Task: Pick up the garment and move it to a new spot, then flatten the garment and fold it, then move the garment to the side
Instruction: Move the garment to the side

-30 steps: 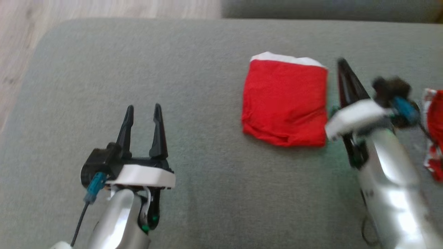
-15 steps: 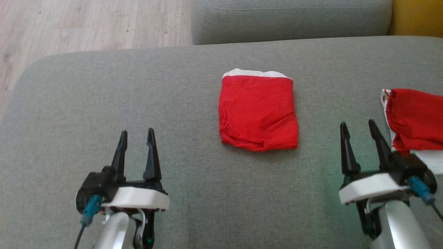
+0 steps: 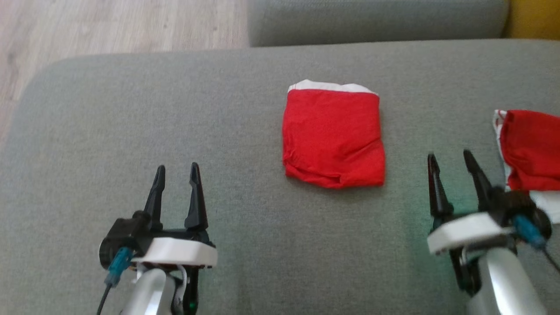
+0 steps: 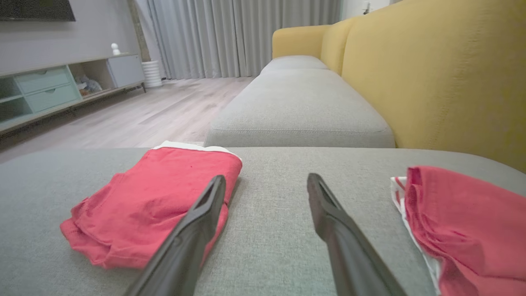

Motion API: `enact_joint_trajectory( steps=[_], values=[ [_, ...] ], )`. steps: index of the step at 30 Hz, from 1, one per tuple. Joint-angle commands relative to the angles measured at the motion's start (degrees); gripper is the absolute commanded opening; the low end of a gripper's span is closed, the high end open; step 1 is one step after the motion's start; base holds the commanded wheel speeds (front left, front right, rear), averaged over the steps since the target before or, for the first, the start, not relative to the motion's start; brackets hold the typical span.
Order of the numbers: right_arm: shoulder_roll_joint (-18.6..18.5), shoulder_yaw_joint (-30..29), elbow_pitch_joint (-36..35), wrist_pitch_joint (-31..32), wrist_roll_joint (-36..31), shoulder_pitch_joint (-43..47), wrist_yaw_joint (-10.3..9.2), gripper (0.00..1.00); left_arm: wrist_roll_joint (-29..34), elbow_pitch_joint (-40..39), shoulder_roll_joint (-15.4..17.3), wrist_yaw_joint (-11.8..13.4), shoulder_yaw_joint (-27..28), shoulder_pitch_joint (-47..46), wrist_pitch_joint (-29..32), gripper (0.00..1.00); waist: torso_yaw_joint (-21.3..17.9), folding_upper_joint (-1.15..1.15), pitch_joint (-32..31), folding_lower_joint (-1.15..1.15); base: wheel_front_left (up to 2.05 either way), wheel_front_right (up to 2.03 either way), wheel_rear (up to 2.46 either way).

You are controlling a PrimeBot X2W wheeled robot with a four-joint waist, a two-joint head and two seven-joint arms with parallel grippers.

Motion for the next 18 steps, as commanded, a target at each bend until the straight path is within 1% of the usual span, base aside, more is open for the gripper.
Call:
enact_joint_trajectory(
  steps=[1, 6, 11, 14, 18],
  values=[
    [-0.1, 1.2, -1.7, 0.4, -0.5, -4.2, -0.03, 1.0, 0.2, -1.9, 0.6, -0.1, 1.2, -3.0, -0.3, 1.0, 0.8, 0.0, 0.9, 0.0, 0.0, 0.0, 0.0],
    [-0.1, 1.9, 1.5, 4.9, -0.1, -10.2, -0.03, 1.0, -0.1, -1.6, 0.6, -0.3, 0.1, -4.2, -0.3, 1.0, 2.9, 0.0, 3.3, 0.0, 0.0, 0.0, 0.0],
    [-0.1, 1.8, 8.8, 10.1, 2.8, -15.7, -0.03, 1.0, -1.4, -1.7, 0.6, -0.1, -1.6, -5.3, -0.3, 1.0, 5.6, 0.0, 5.6, 0.0, 0.0, 0.0, 0.0],
    [-0.1, 1.6, 13.4, 12.6, 3.3, -18.5, -0.03, 1.0, -1.9, -1.6, 0.6, 0.1, -2.5, -6.2, -0.3, 1.0, 7.4, 0.0, 7.0, 0.0, 0.0, 0.0, 0.0],
    [-0.1, 1.0, 19.4, 14.0, 0.9, -20.9, -0.03, 1.0, -2.5, -1.8, 0.6, 0.6, -3.1, -6.9, -0.3, 1.0, 9.2, 0.0, 8.0, 0.0, 0.0, 0.0, 0.0]
  ],
)
